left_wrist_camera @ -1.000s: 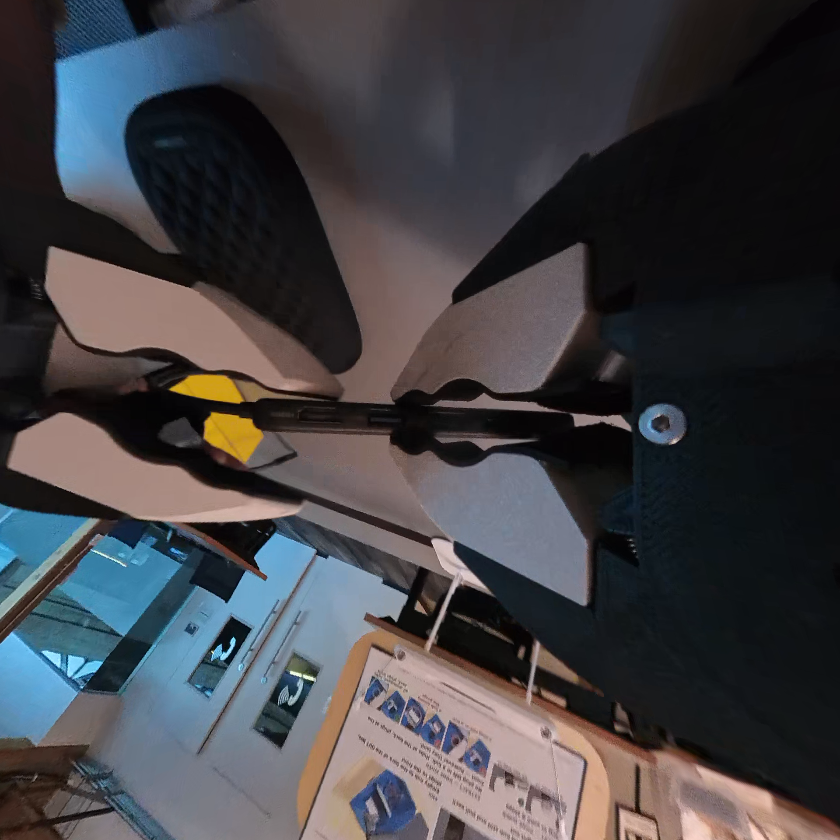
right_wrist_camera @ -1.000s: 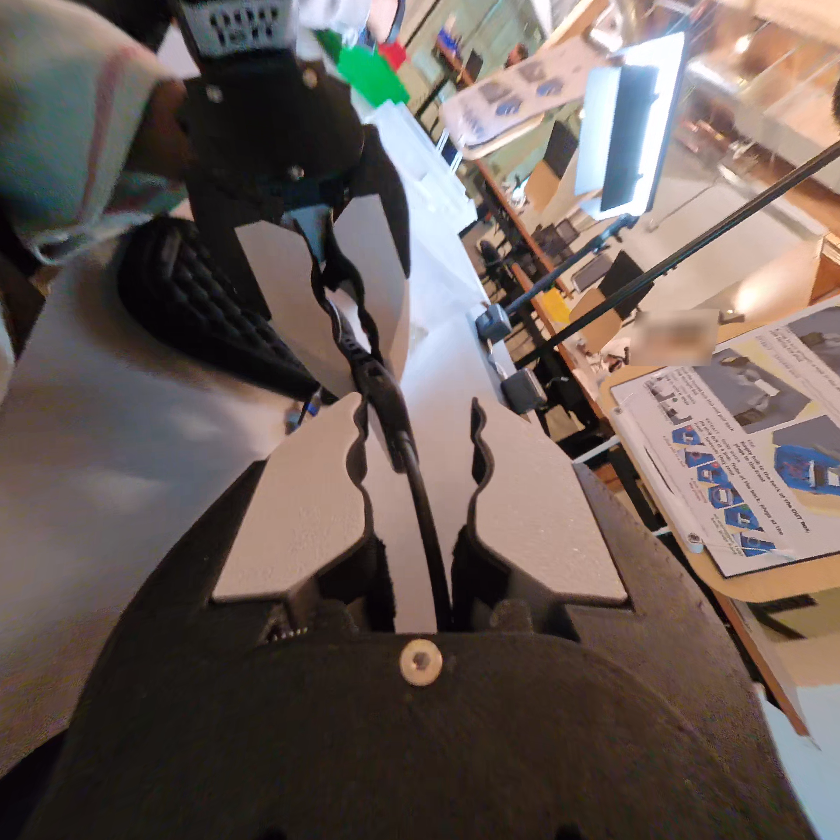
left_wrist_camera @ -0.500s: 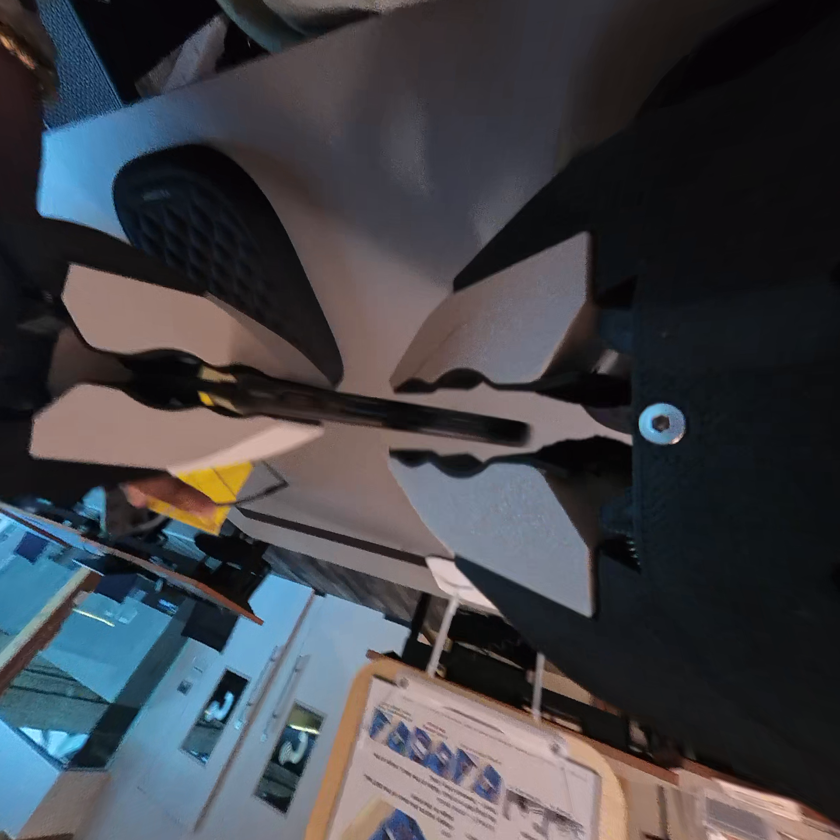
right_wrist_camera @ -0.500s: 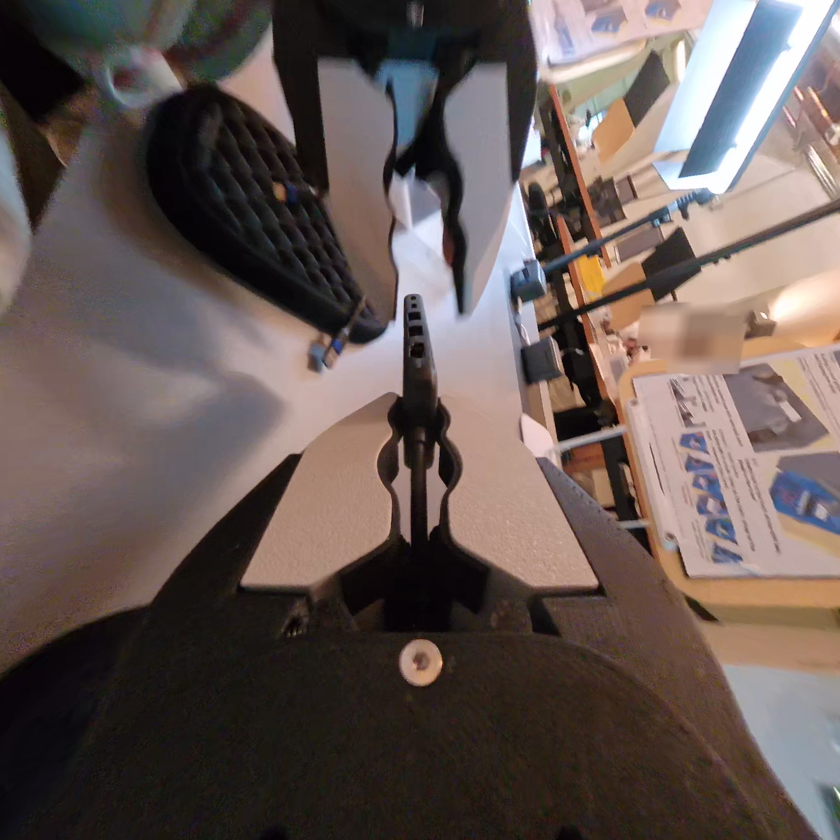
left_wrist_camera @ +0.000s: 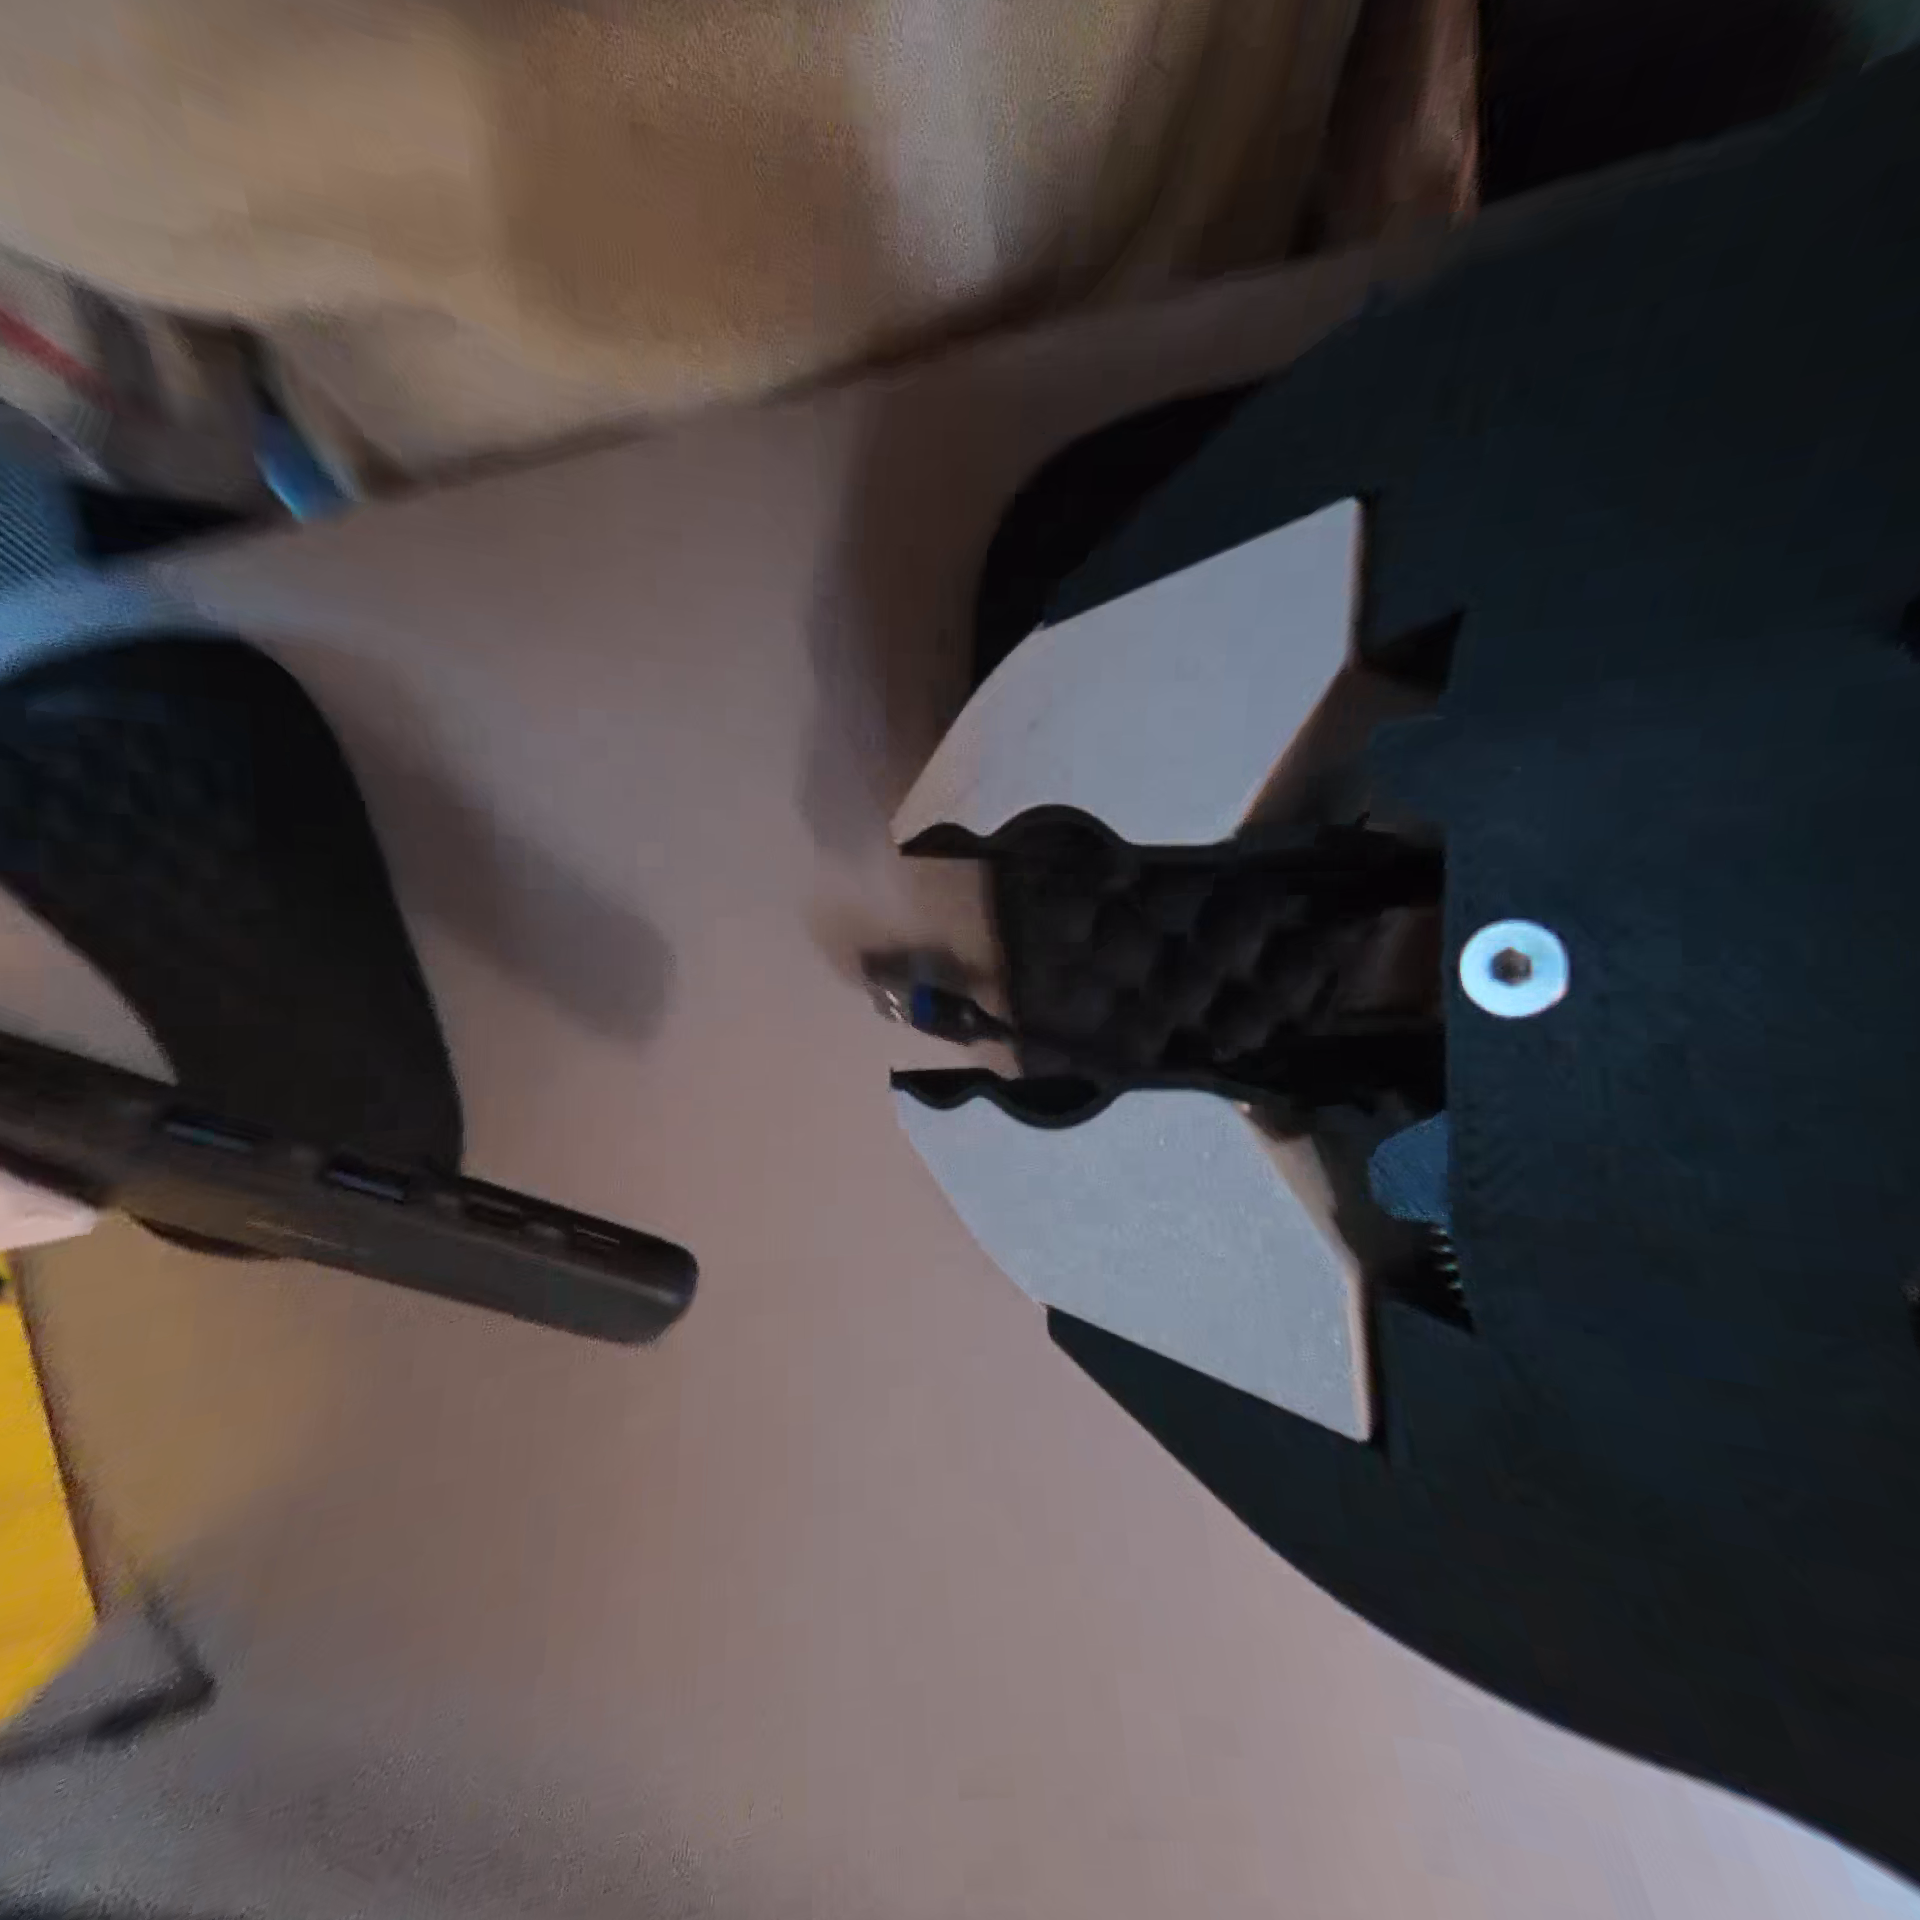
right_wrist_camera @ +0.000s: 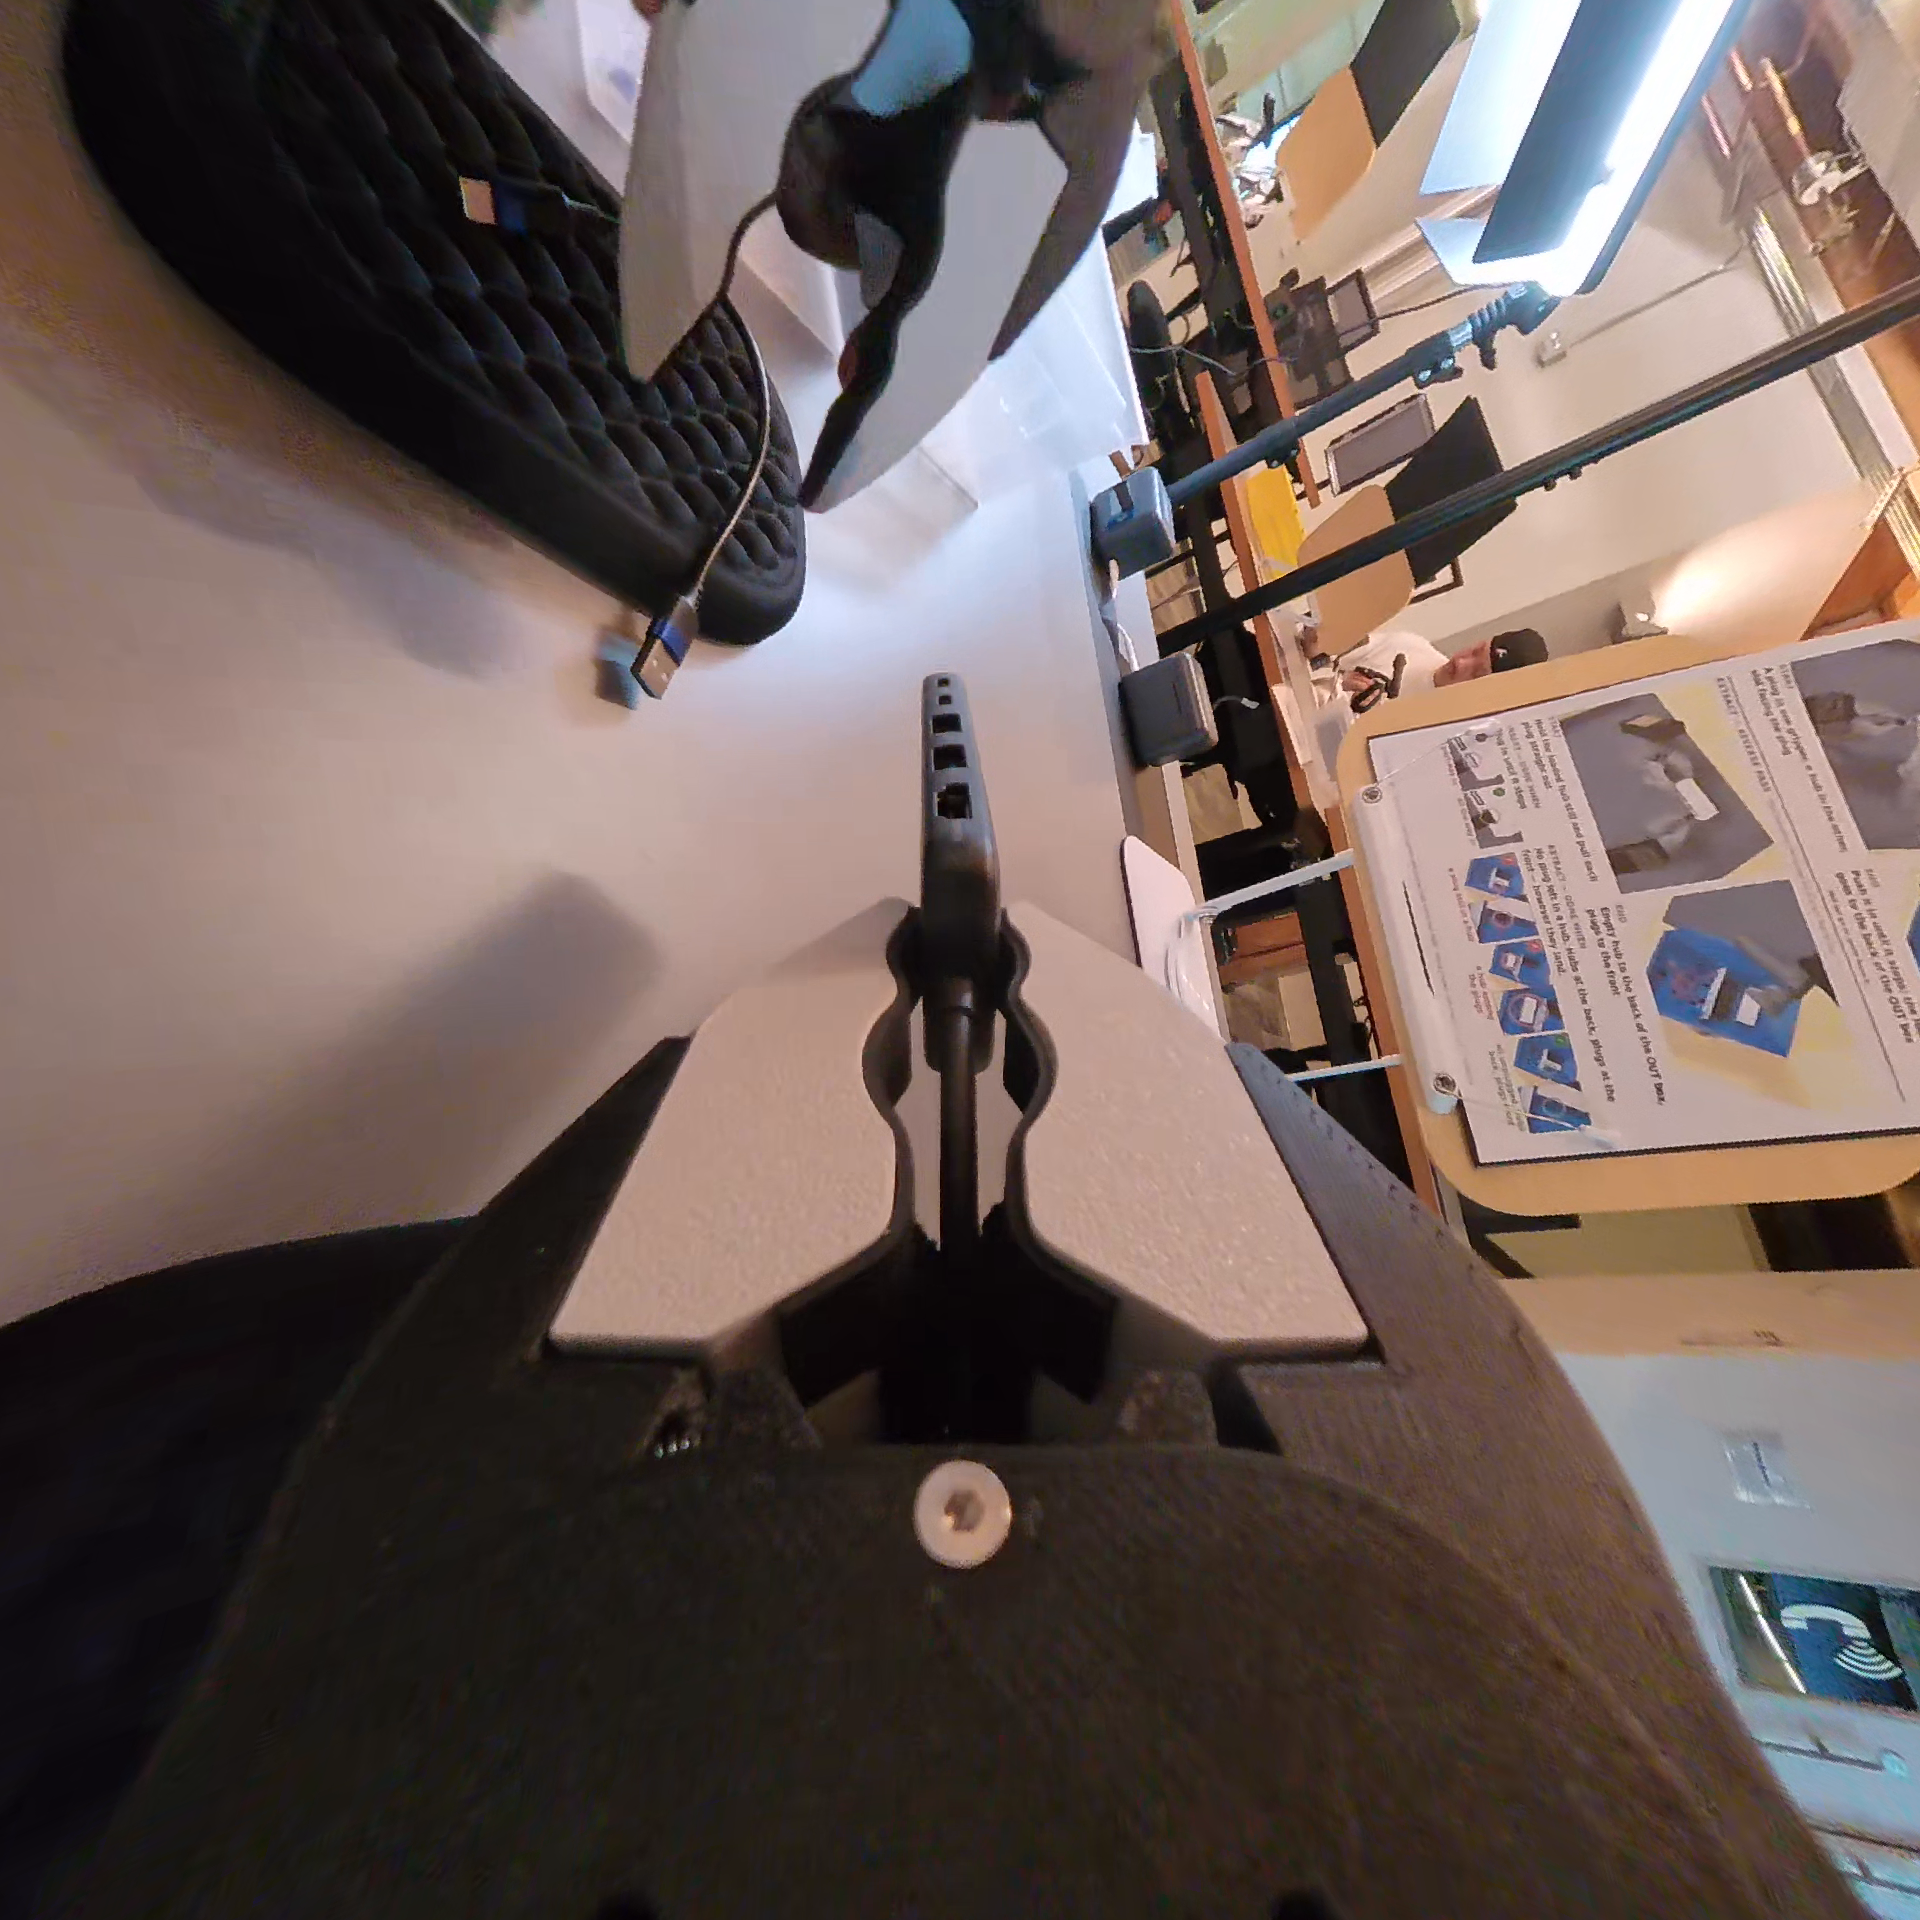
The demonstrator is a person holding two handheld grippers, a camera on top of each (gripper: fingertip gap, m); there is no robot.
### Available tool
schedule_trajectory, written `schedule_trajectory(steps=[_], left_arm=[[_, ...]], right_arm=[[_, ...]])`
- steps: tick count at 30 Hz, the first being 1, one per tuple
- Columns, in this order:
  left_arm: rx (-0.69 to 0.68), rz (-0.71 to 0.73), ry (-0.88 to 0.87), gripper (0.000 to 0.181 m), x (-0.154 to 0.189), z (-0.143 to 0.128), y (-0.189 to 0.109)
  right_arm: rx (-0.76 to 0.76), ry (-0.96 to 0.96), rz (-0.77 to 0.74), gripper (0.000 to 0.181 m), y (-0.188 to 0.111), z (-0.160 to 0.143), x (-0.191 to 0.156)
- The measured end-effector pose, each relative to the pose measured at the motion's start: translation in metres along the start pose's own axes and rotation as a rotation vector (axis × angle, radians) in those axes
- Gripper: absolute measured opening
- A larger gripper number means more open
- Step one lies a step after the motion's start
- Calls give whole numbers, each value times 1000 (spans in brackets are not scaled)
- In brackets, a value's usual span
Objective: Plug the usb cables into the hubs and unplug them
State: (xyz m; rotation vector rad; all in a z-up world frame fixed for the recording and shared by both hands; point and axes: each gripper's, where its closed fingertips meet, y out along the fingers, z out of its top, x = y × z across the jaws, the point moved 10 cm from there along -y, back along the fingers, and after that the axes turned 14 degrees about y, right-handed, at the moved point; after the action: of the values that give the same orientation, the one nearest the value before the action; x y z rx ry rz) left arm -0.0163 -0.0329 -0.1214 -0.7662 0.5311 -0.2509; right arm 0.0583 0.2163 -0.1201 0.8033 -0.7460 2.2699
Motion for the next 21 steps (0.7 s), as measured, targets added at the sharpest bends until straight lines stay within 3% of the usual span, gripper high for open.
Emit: schedule_trajectory(steps=[2,3,5,7,9,15,21], left_arm=[[68,-191,-162,40,-13,1,0],[36,-268,-244,41,-19,-3,5],[-156,-331,-348,43,-29,-16,21],[-263,-361,-368,40,-33,-28,35],[-176,-337,-379,38,-39,-28,37],[-186,-351,-377,35,-37,-39,48],[-116,-329,-393,12,-37,-38,45]], right_arm=[[5,7,-11,12,-2,-2,2],[5,9,-17,12,-4,-3,3],[6,14,-29,12,-7,-6,4],[6,18,-37,12,-8,-8,5],[8,23,-41,12,-9,-10,5],[15,32,-41,12,-8,-14,5],[16,43,-37,12,-5,-16,4]])
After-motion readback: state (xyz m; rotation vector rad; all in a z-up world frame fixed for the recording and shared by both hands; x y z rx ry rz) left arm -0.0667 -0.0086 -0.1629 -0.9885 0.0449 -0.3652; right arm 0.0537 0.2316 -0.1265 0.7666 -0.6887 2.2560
